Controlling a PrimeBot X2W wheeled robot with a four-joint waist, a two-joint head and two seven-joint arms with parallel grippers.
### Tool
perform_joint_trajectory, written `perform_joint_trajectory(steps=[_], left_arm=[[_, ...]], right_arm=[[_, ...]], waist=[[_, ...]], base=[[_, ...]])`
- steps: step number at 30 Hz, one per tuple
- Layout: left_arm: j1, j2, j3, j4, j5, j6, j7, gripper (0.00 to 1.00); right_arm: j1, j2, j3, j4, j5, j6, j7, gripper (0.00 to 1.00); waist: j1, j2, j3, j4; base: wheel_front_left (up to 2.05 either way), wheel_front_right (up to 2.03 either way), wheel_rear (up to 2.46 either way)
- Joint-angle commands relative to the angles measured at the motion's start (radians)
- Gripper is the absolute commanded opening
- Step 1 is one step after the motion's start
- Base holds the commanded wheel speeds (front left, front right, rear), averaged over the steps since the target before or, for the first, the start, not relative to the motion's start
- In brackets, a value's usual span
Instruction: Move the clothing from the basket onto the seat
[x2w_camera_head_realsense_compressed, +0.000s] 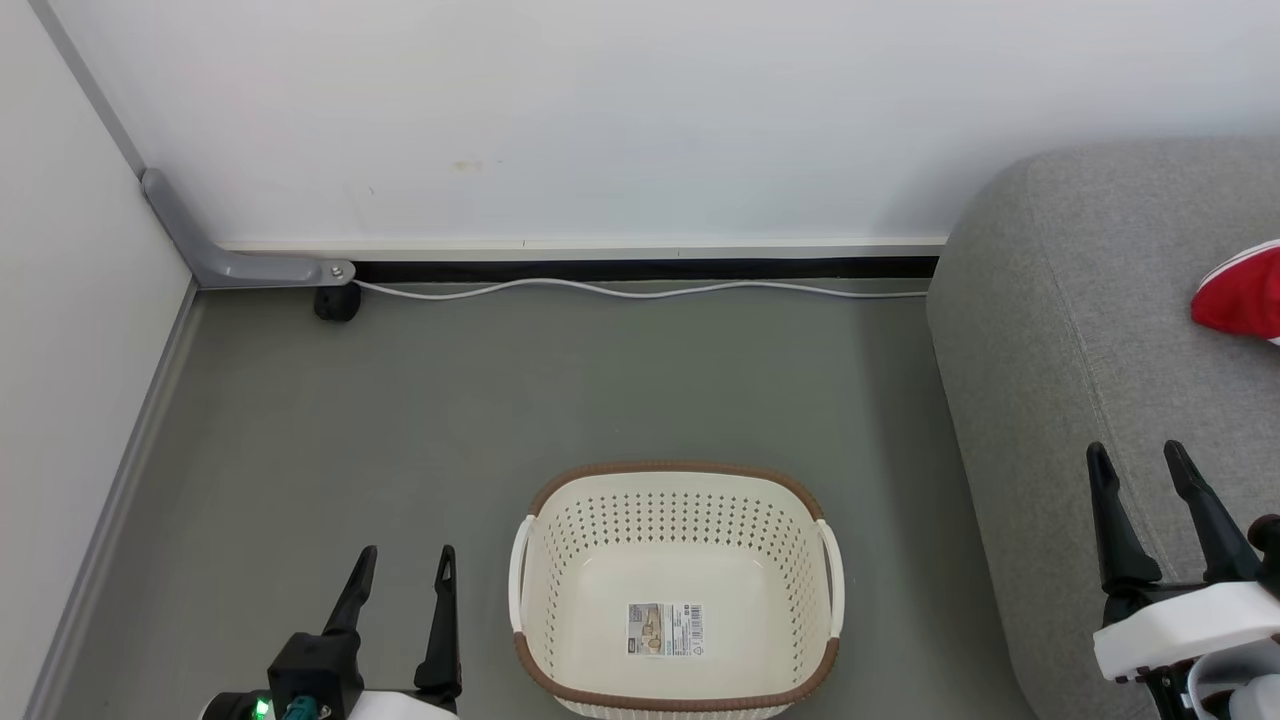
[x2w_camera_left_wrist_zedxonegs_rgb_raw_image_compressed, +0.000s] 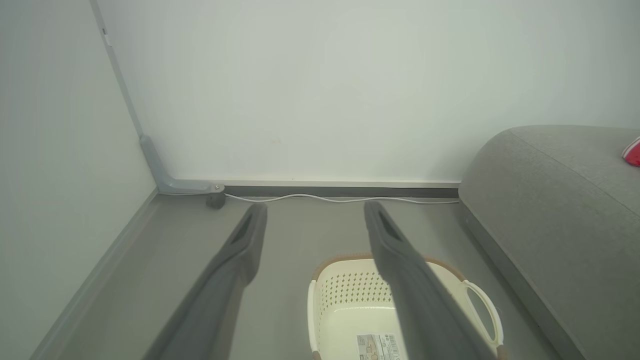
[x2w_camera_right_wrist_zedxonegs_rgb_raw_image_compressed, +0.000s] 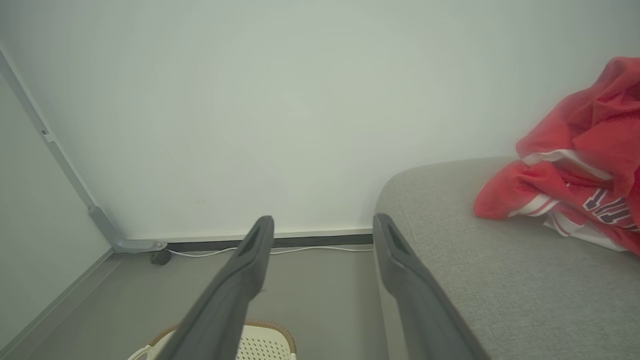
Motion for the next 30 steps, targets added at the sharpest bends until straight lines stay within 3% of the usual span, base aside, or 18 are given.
perform_joint_trajectory(steps=[1, 30], left_arm=[[-0.040, 0.003, 0.025, -0.028, -0.004, 0.009, -0.006, 1.00], [-0.052, 0.003, 0.009, -0.026, -0.012, 0.013, -0.006, 1.00]], right_arm=[[-0.021, -0.025, 0.020, -0.017, -0.009, 0.003, -0.006, 1.00], [-0.031, -0.021, 0.014, -0.019, -0.001, 0.003, -0.006, 1.00]], waist=[[0.0000, 0.0000, 0.003, -0.001], [0.0000, 0.0000, 0.011, -0.015]], base=[[0.00, 0.00, 0.00], [0.00, 0.00, 0.00]])
